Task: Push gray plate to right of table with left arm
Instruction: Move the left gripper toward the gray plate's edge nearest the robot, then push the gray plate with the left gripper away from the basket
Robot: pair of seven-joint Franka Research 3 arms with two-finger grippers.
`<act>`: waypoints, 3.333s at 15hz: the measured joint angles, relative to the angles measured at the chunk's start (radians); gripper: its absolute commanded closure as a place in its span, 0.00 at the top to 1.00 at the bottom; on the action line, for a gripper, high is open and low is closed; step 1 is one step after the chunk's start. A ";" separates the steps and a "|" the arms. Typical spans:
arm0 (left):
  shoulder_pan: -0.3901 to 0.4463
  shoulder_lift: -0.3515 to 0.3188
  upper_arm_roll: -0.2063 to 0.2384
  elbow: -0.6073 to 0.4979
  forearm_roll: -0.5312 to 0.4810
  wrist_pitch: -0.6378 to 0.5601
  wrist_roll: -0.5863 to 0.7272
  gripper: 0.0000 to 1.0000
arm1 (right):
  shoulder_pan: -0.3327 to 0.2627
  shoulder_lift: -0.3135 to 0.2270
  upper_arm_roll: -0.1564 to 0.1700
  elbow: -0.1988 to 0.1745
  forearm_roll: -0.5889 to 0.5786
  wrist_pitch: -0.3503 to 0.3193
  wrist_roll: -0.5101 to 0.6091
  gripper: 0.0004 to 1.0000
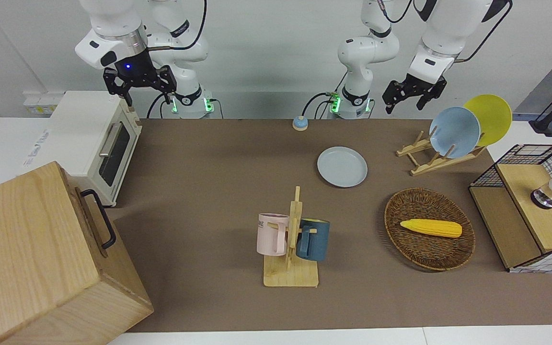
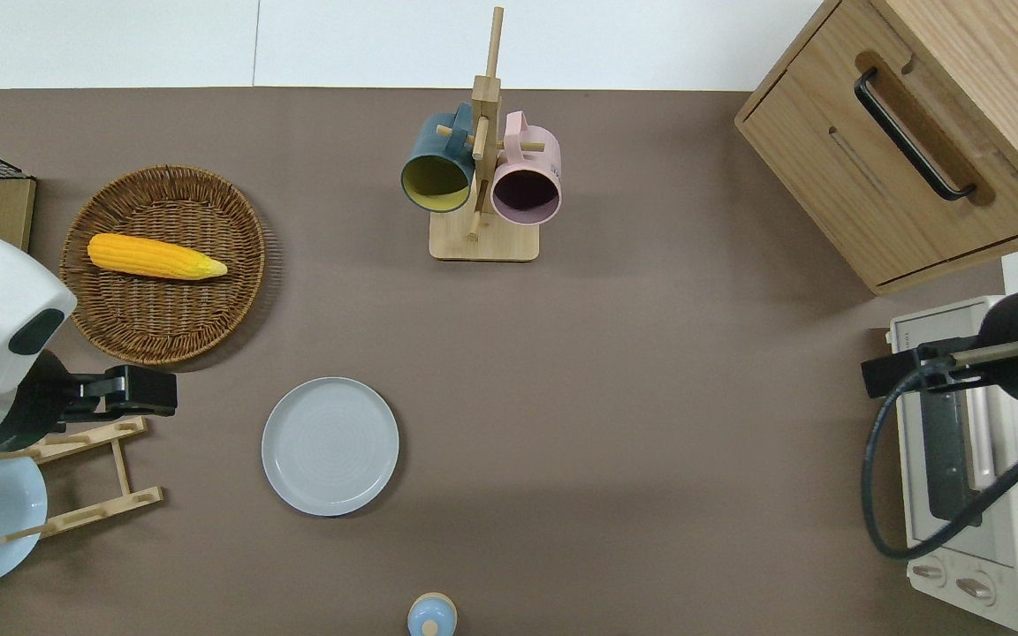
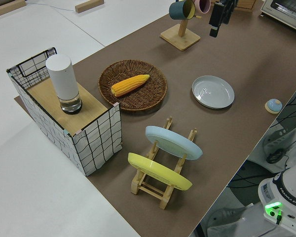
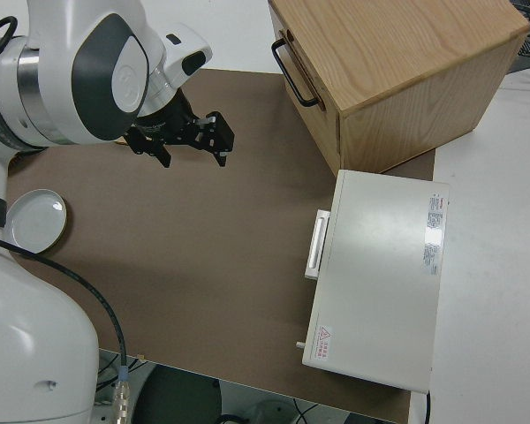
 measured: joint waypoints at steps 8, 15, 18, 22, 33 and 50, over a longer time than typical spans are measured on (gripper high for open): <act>-0.008 -0.001 -0.020 0.000 -0.001 -0.048 0.004 0.99 | 0.000 0.000 0.000 0.000 0.000 0.000 0.000 1.00; -0.008 -0.011 0.000 -0.020 -0.003 -0.015 0.004 0.99 | 0.000 0.000 0.000 0.000 0.000 0.000 0.000 1.00; -0.008 -0.026 -0.001 -0.097 -0.007 0.043 0.003 0.99 | 0.000 0.000 0.000 0.000 0.000 0.000 0.000 1.00; -0.008 -0.026 -0.001 -0.248 -0.009 0.176 0.003 0.99 | 0.000 0.000 0.000 0.000 0.000 0.000 0.000 1.00; 0.001 -0.024 0.001 -0.558 -0.071 0.477 0.002 0.99 | 0.000 0.000 0.000 0.000 0.000 0.000 0.000 1.00; -0.040 0.123 -0.017 -0.735 -0.127 0.794 -0.051 0.00 | 0.000 0.000 0.000 0.000 0.000 0.000 0.000 1.00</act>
